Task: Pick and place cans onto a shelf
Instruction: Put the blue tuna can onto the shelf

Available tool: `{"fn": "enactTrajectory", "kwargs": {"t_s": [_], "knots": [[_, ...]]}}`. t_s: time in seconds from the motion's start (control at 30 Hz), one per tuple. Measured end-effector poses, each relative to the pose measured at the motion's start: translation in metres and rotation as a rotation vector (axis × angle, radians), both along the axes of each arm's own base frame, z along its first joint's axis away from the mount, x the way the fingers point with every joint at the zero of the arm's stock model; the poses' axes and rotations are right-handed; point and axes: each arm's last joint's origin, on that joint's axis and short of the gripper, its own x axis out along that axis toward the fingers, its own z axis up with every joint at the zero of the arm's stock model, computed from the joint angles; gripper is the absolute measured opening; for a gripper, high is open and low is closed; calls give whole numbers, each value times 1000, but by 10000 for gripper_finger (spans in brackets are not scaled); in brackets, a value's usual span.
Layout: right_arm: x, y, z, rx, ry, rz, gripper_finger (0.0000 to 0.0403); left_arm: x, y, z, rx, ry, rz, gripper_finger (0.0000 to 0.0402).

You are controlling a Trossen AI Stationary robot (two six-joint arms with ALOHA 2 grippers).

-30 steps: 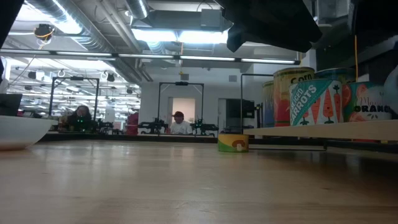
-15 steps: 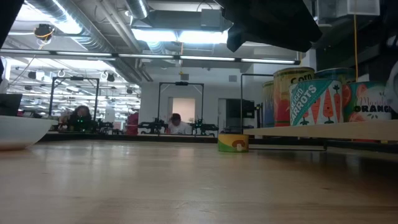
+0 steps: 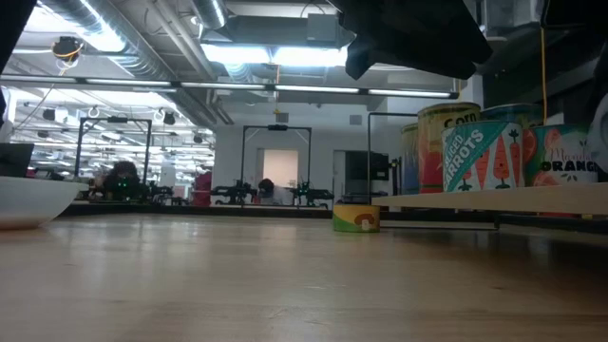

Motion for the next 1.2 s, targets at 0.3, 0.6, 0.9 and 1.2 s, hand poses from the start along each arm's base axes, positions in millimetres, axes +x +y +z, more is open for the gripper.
{"fn": "enactTrajectory", "kwargs": {"t_s": [0.3, 0.6, 0.9, 1.2], "knots": [[0, -2, -2, -31, 5, -29, 200, 0, 0, 0, 0, 0, 0, 86], [-1, -3, -2, -45, 4, -44, 200, 0, 0, 0, -3, 0, 2, 86], [-2, -5, -5, -91, 23, -75, 200, 0, 0, 0, -3, 0, 3, 86], [-9, -10, -9, -121, 92, -83, 200, 0, 0, 0, -3, 0, 3, 86]]}}
